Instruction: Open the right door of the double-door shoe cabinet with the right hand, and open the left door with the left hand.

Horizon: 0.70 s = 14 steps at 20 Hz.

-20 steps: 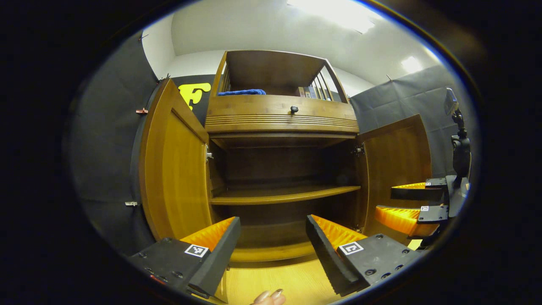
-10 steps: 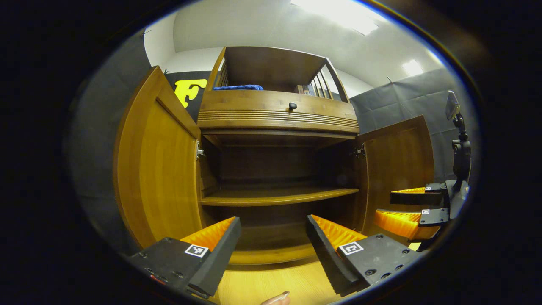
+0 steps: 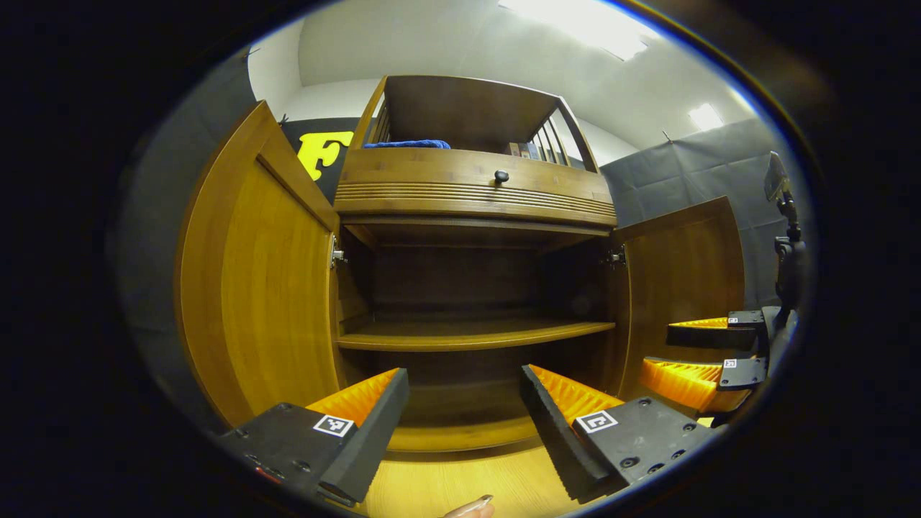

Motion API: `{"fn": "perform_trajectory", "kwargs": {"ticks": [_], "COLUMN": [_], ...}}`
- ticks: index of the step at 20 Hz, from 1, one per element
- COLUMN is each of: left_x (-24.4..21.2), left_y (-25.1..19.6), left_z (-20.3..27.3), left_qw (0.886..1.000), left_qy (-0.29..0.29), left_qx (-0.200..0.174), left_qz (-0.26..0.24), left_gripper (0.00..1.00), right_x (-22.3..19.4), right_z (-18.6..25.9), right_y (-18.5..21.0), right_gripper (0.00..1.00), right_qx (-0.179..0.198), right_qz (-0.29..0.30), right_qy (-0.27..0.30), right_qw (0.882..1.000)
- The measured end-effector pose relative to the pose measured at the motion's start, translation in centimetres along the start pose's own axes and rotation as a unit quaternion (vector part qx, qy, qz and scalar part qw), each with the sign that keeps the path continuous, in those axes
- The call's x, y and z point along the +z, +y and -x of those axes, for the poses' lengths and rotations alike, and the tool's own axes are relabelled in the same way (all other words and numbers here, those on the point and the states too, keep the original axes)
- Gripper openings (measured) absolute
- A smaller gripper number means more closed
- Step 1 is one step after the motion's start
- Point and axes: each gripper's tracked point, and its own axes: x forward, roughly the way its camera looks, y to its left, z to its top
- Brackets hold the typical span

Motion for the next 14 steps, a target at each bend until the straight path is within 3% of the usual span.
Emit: {"fn": "perform_trajectory", "kwargs": {"ticks": [2,4,5,14], "left_x": [0.09,0.02,-0.09,-0.68], "left_y": [0.24,0.13,0.04,0.00], "left_z": [-0.01,-0.06,-0.10,-0.27], "left_qw": [1.000,1.000,1.000,1.000], "left_qy": [0.001,0.004,0.005,0.007], "left_qx": [0.004,0.002,0.000,0.001], "left_qz": [-0.002,-0.002,-0.002,-0.007], "left_gripper": [0.96,1.00,0.96,0.96], "right_x": [0.19,-0.09,-0.09,0.26], "right_z": [-0.11,-0.35,-0.44,-0.97], "right_y": [-0.19,-0.10,-0.05,-0.40], "right_gripper": [0.97,0.97,0.97,0.96], "right_qx": [-0.001,-0.002,-0.001,-0.001], "right_qz": [-0.004,-0.010,-0.013,-0.016], "right_qy": [-0.003,-0.007,-0.007,-0.016], "right_qw": [1.000,1.000,1.000,1.000]}}
